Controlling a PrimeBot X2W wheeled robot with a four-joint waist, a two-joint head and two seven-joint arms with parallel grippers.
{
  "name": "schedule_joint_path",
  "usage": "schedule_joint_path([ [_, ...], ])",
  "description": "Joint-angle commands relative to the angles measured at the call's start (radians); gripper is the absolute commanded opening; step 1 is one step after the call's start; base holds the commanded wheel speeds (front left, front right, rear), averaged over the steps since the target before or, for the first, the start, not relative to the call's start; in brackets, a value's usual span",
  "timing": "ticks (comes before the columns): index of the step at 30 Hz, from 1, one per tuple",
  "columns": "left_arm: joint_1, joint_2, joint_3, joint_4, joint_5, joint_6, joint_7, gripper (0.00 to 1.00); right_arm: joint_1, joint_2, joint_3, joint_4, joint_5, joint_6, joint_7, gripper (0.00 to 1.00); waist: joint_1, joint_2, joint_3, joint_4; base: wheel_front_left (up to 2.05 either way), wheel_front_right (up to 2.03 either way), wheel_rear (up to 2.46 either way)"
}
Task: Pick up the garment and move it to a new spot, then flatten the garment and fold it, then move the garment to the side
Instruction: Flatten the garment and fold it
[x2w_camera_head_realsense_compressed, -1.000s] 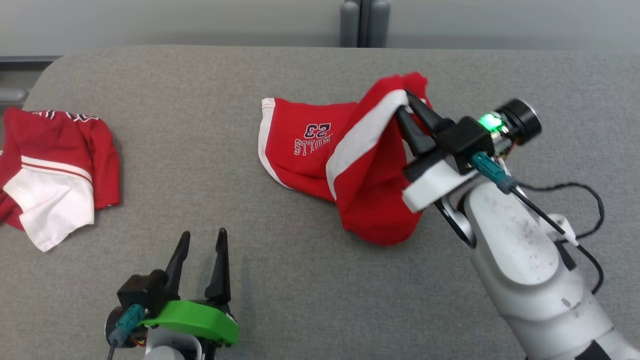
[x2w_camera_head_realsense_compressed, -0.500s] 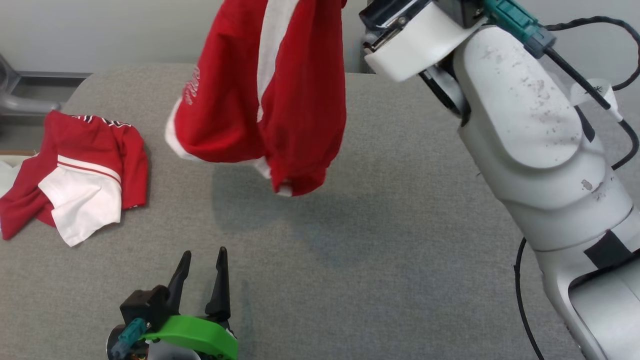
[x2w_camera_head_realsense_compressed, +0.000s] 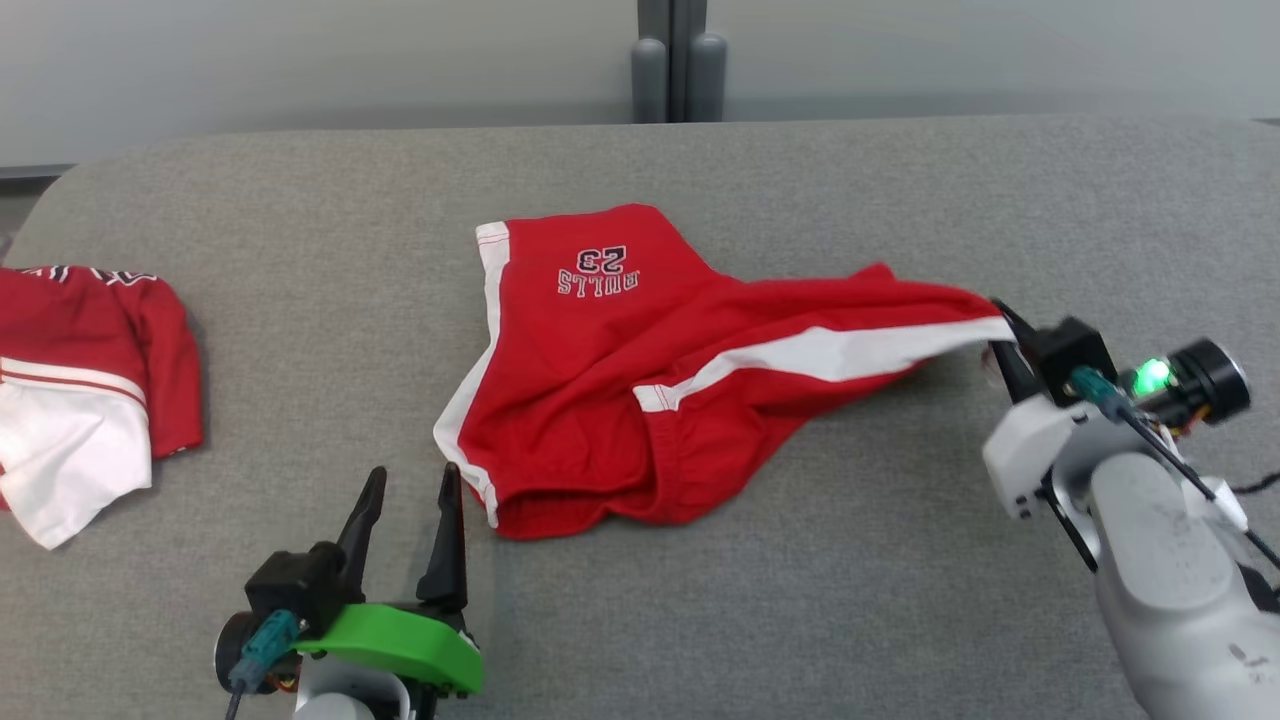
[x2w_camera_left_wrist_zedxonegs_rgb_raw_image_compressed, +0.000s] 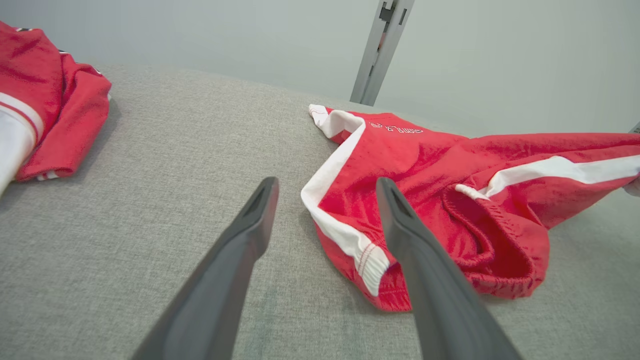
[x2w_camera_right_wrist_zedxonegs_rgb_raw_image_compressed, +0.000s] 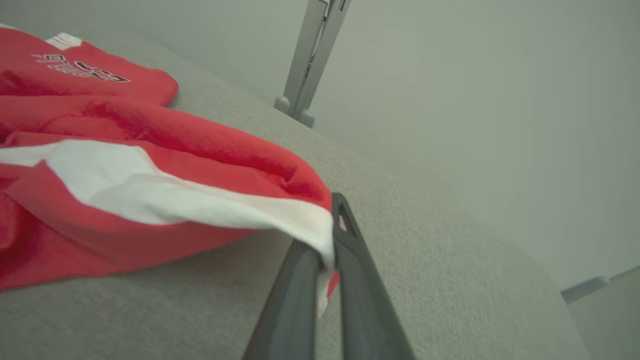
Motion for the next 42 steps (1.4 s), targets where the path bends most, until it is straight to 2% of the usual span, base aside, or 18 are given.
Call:
schedule_joint_path([
  [1,-0.016,0.002,-0.013,-0.01,0.019,-0.003,-0.001,1.0,0.046,-0.005,-0.034,0.001,-0.024,-0.001,-0.002,1.0,0.0,0.0,0.019,-0.027,0.0,0.0,0.0],
  [6,-0.025,0.002,-0.059,-0.035,0.016,-0.003,-0.001,1.0,0.172,0.015,-0.129,-0.069,-0.043,-0.001,-0.002,1.0,0.0,0.0,0.021,-0.063,0.0,0.0,0.0],
  [10,-0.04,0.003,-0.116,-0.043,-0.008,-0.003,-0.001,1.0,0.224,0.054,-0.146,-0.151,-0.025,-0.001,-0.002,1.0,0.0,0.0,0.02,-0.088,0.0,0.0,0.0],
  [20,-0.175,0.003,-0.273,0.065,-0.161,-0.003,-0.001,1.0,0.26,0.103,-0.118,-0.305,0.034,-0.001,-0.002,1.0,0.0,0.0,0.081,-0.14,0.0,0.0,0.0],
  [27,-0.268,0.003,-0.299,0.176,-0.24,-0.003,-0.001,1.0,0.258,0.106,-0.078,-0.344,0.102,-0.001,-0.002,1.0,0.0,0.0,0.124,-0.182,0.0,0.0,0.0],
  [35,-0.307,0.005,-0.357,0.241,-0.307,-0.003,-0.001,1.0,0.267,0.107,-0.06,-0.351,0.122,-0.001,-0.002,1.0,0.0,0.0,0.133,-0.199,0.0,0.0,0.0],
  [37,-0.313,0.008,-0.34,0.237,-0.307,-0.003,-0.001,0.27,0.268,0.107,-0.056,-0.353,0.128,-0.001,-0.002,1.0,0.0,0.0,0.134,-0.199,0.0,0.0,0.0],
  [38,-0.312,0.009,-0.328,0.226,-0.304,-0.003,-0.001,0.0,0.269,0.107,-0.053,-0.356,0.131,-0.001,-0.002,1.0,0.0,0.0,0.132,-0.198,0.0,0.0,0.0],
  [42,-0.282,0.007,-0.306,0.194,-0.285,-0.003,-0.001,0.0,0.285,0.107,-0.057,-0.361,0.155,-0.001,-0.002,1.0,0.0,0.0,0.107,-0.182,0.0,0.0,0.0],
])
